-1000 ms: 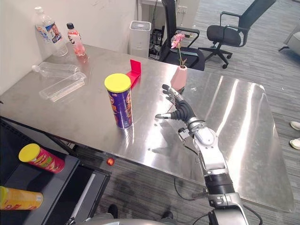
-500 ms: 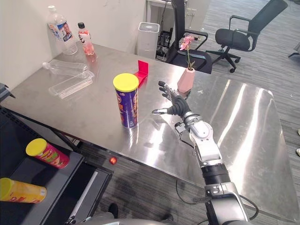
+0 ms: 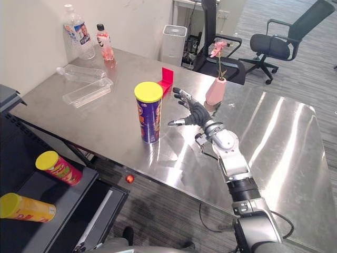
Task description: Put the gum and the chips on the shelf.
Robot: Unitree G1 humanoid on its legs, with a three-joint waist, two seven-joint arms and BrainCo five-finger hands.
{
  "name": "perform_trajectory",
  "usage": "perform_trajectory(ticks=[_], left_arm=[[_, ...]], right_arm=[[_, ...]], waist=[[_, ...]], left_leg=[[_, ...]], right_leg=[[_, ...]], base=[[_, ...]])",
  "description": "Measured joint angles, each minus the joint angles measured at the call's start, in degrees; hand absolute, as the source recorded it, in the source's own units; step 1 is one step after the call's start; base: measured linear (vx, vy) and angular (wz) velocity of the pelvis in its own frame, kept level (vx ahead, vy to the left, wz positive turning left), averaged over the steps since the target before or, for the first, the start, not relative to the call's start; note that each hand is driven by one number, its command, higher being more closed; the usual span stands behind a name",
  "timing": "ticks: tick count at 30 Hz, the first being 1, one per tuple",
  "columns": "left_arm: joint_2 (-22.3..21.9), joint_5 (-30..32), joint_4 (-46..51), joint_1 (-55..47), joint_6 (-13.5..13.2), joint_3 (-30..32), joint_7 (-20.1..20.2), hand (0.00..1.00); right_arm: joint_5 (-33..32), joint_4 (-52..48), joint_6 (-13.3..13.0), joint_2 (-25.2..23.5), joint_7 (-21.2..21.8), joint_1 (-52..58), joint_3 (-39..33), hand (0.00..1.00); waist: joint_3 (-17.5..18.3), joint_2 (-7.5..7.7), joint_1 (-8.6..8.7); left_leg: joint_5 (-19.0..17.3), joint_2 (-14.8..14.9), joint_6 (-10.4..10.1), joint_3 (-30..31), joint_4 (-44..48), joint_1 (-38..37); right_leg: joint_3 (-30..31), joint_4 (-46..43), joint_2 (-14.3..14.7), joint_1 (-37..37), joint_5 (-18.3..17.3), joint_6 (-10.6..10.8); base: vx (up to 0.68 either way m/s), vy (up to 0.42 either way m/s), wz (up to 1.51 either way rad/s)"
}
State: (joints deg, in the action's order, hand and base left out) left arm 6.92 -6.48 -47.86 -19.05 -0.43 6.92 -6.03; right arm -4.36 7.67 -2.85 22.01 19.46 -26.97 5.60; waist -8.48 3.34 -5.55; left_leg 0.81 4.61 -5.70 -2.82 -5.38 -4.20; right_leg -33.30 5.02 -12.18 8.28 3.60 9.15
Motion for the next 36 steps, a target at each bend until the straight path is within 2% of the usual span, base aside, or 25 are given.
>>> perform_trajectory(ticks=[4,6,20,26,36], left_arm=[[0.0,0.0,-0.1,0.1,0.0,0.0,0.0,0.0],[0.0,0.0,-0.2,0.5,0.1,-0.4,0.1,0.0],[-0.1,0.0,-0.3,0.6,0.3,-0.9,0.1,0.0],[-0.1,0.0,-0.3,0.7,0.5,-1.1,0.1,0.0],[0.0,0.0,-0.3,0.7,0.6,-1.6,0.1,0.0]], right_arm=[[0.0,0.0,0.2,0.0,0.6,-0.7,0.1,0.0],[0.0,0.0,0.2,0.0,0.8,-0.7,0.3,0.0],[0.0,-0.1,1.4,0.0,2.8,-0.9,4.3,0.0],[0.0,-0.1,1.4,0.0,2.8,-0.9,4.3,0.0],[0.0,0.0,1.4,0.0,1.7,-1.0,4.5,0.0]], waist=[[0.0,-0.09,-0.32],[-0.1,-0.39,-1.02],[-0.2,-0.99,-1.69],[-0.1,-1.1,-2.57],[-0.1,-1.11,-2.62]], left_leg=[[0.0,0.0,0.0,0.1,0.0,0.0],[0.0,0.0,0.0,0.2,0.0,0.0],[0.0,-0.1,0.0,0.7,0.0,0.0],[0.1,-0.1,0.1,0.9,0.0,0.1],[0.3,-0.8,0.4,1.5,0.0,0.1]], right_leg=[[-0.1,0.0,0.0,0.1,0.0,0.0],[-0.2,0.0,0.0,0.2,0.0,0.0],[-0.7,-0.2,0.0,0.7,-0.2,-0.2],[-0.9,-0.3,0.0,0.7,-0.2,-0.2],[-1.2,-0.9,-0.7,0.8,-0.3,-0.3]], base=[[0.0,0.0,0.0],[0.0,0.0,0.0],[0.0,0.002,0.02],[0.0,0.001,0.02],[0.0,0.001,0.02]])
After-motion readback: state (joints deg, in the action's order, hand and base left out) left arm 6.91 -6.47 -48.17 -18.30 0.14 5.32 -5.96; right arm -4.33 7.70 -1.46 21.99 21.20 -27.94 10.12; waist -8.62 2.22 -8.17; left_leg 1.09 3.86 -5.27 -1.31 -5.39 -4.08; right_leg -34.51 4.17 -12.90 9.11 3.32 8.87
